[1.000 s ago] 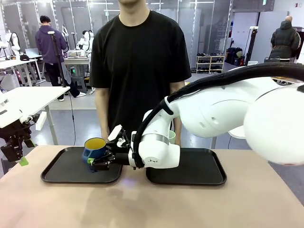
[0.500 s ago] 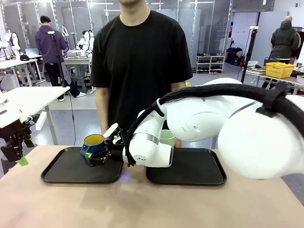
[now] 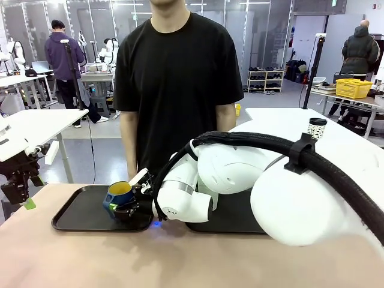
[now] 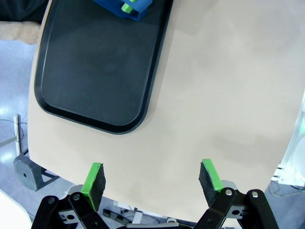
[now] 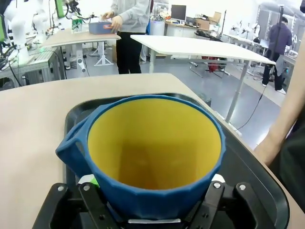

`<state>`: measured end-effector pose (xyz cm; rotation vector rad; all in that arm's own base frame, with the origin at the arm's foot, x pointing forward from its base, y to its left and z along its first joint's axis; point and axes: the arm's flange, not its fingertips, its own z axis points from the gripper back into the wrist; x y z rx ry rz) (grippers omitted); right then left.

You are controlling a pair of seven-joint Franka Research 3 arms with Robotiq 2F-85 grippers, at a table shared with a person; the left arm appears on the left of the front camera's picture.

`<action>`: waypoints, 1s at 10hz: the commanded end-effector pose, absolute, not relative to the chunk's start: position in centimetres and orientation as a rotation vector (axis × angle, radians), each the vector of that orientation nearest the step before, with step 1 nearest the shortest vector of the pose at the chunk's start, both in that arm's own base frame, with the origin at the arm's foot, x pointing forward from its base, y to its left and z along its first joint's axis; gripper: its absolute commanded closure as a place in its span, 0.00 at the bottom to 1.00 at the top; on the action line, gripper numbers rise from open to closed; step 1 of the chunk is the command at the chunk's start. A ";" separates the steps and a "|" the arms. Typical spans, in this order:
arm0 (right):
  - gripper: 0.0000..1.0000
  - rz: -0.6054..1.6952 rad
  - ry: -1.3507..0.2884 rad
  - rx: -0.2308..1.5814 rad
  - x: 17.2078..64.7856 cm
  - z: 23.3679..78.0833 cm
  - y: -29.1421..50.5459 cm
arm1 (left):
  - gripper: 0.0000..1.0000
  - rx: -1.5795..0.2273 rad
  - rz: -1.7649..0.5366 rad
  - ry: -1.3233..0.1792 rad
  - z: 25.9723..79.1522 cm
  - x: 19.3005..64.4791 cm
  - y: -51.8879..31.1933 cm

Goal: Sort and store the cups by type.
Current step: Pick up the Handle plastic cup and place it into the empty Flat Tray.

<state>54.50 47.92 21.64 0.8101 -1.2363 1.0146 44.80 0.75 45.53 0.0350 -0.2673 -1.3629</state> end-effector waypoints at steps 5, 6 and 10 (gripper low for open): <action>0.26 0.993 -1.267 0.737 54.4 20.7 48.5 | 0.00 0.056 -1.357 -0.275 45.4 44.7 0.8; 0.23 0.987 -1.269 0.735 54.4 20.8 48.4 | 0.00 0.056 -1.357 -0.275 45.4 44.7 0.8; 0.00 0.989 -1.270 0.727 54.1 21.1 48.1 | 0.00 0.056 -1.357 -0.275 45.4 44.7 0.8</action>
